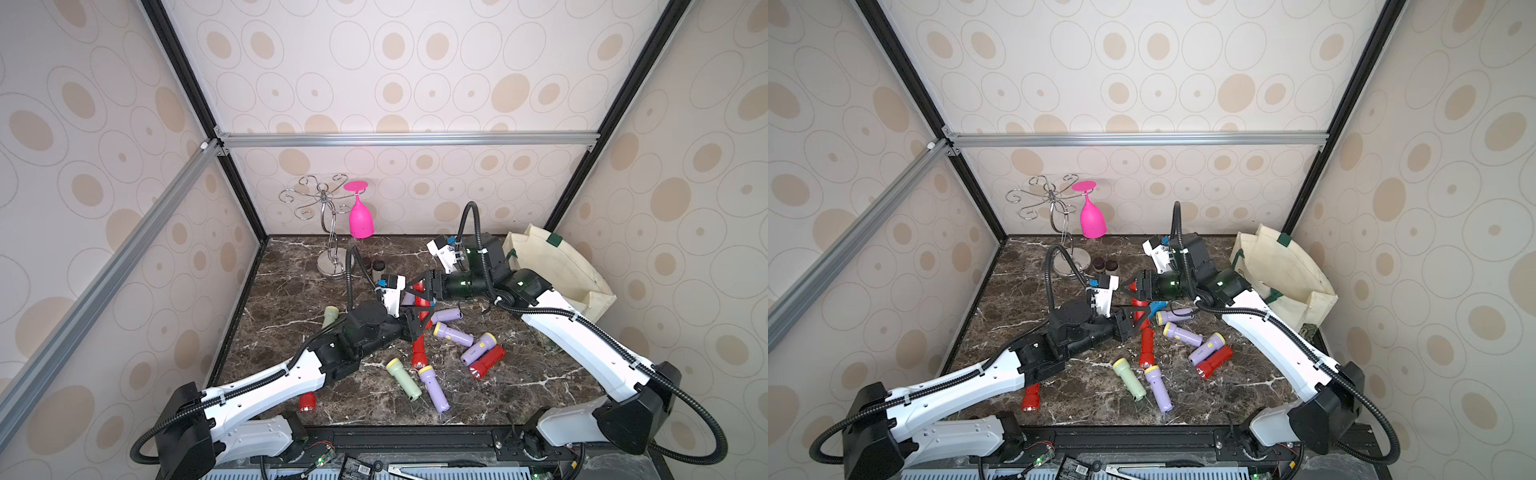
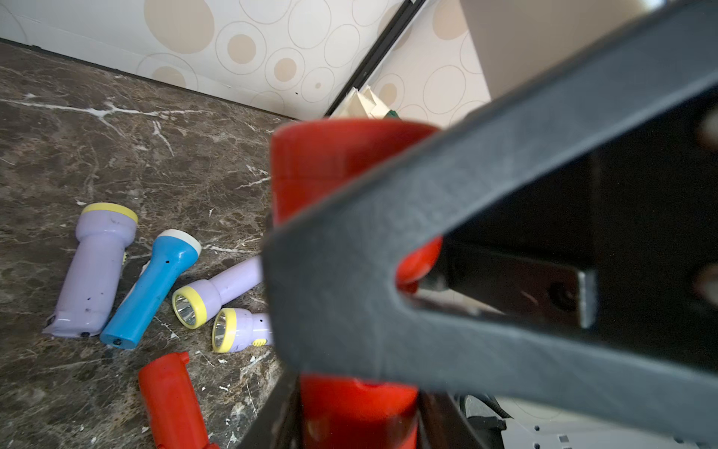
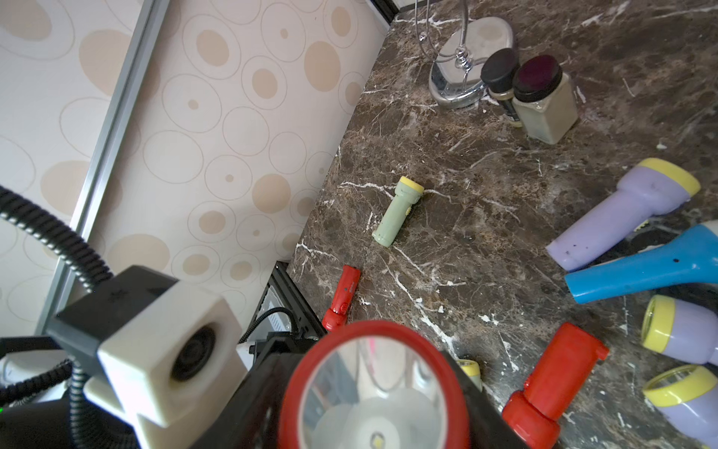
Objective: Put the flashlights into the tote bags
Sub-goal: Pick up the flashlight from the center of the board.
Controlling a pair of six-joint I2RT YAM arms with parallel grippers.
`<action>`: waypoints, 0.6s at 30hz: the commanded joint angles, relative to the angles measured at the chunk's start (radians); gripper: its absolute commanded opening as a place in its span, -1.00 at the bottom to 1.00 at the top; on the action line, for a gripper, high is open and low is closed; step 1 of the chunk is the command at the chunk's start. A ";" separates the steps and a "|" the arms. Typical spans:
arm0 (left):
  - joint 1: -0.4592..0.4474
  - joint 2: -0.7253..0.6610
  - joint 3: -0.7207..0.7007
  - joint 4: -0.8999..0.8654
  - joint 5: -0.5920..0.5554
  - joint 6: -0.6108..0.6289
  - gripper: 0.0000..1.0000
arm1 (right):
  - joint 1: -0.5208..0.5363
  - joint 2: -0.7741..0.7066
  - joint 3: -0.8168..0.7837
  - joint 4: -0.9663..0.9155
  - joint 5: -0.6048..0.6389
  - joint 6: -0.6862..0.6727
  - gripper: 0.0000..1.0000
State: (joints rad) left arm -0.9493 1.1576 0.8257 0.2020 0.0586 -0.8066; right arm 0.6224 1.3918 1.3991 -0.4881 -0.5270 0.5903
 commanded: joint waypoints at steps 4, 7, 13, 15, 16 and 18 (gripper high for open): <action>-0.003 0.001 0.020 0.045 0.009 0.017 -1.00 | 0.001 0.002 0.014 0.027 0.004 0.003 -0.01; -0.002 0.001 0.021 0.044 0.006 0.019 -1.00 | 0.001 0.004 0.014 0.022 0.007 0.003 -0.26; -0.001 -0.005 0.016 0.030 -0.003 0.017 -1.00 | 0.001 0.004 0.026 0.016 0.007 -0.007 -0.74; -0.001 -0.008 0.016 0.012 -0.023 0.014 -0.59 | 0.002 0.000 0.034 0.001 0.016 -0.021 -0.88; -0.002 -0.008 0.015 0.007 -0.031 0.012 -0.31 | -0.001 -0.004 0.039 -0.016 0.026 -0.033 -0.92; -0.001 -0.010 0.015 -0.005 -0.043 0.011 0.35 | -0.010 -0.016 0.053 -0.054 0.055 -0.057 -1.00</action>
State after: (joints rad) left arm -0.9493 1.1576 0.8257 0.2047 0.0490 -0.8032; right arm 0.6205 1.3918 1.4075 -0.5064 -0.4961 0.5701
